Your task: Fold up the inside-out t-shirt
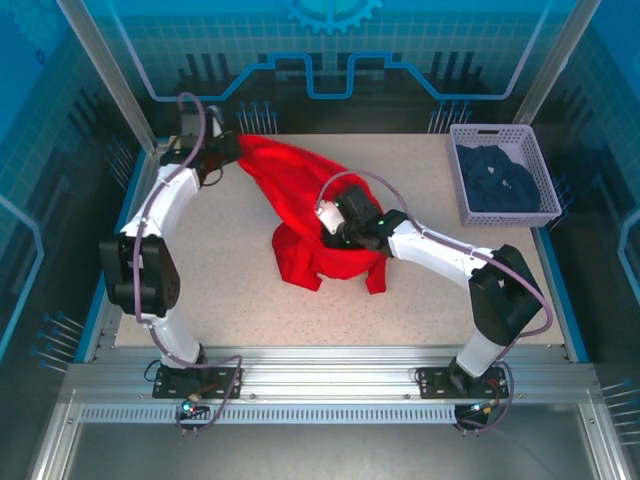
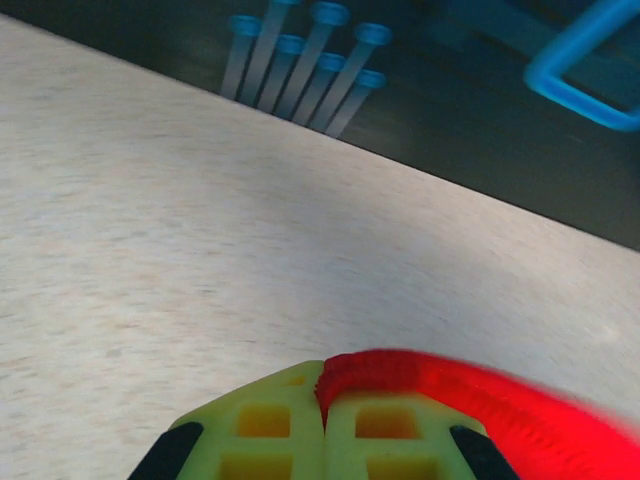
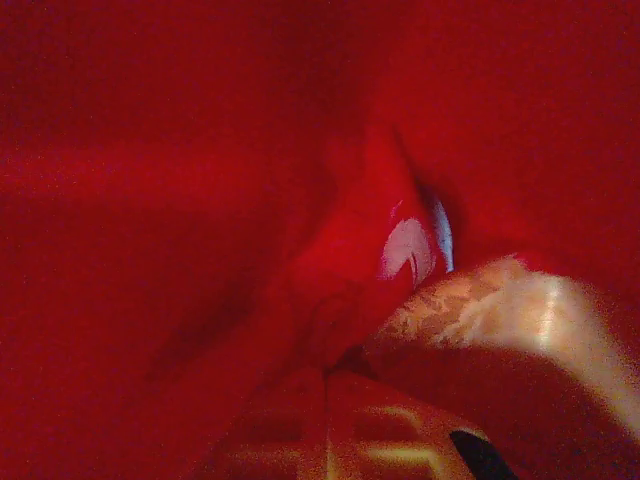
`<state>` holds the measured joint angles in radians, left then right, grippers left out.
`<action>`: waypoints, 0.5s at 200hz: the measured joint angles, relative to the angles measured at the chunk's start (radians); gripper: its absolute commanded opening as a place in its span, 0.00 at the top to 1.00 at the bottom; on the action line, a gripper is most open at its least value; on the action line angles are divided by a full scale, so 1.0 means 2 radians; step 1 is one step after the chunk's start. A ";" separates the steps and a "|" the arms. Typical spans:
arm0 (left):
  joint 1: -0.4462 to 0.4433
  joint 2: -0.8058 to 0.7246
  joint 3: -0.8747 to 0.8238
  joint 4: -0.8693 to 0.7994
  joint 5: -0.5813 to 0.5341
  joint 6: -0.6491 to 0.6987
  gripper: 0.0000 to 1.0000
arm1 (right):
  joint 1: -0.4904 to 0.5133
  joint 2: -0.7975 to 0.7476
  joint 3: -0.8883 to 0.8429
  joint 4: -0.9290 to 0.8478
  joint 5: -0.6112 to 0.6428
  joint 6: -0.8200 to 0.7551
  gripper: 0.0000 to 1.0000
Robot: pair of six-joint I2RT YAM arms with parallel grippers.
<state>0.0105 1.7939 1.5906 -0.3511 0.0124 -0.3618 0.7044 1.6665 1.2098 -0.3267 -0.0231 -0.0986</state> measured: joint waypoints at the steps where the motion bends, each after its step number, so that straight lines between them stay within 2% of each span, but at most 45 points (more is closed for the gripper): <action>1: 0.002 0.000 0.000 0.000 -0.001 -0.001 1.00 | 0.000 0.000 0.000 0.000 0.000 0.000 1.00; 20: 0.012 0.004 0.000 -0.009 0.001 -0.003 1.00 | 0.001 0.000 0.001 -0.003 0.008 -0.004 1.00; 45: -0.014 0.004 -0.013 0.006 0.016 -0.003 1.00 | 0.001 0.007 0.023 -0.008 0.026 0.001 1.00; 71: -0.043 0.002 -0.069 0.035 0.038 -0.013 1.00 | -0.003 0.004 0.048 0.008 0.038 0.017 1.00; 100: -0.041 0.002 -0.139 0.050 0.039 -0.025 1.00 | -0.040 -0.044 0.043 0.047 0.014 0.051 1.00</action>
<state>-0.0719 1.7985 1.3132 -0.2508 0.0914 -0.4122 0.6235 1.5787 1.2953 -0.2333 0.0051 0.0036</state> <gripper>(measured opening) 0.058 0.052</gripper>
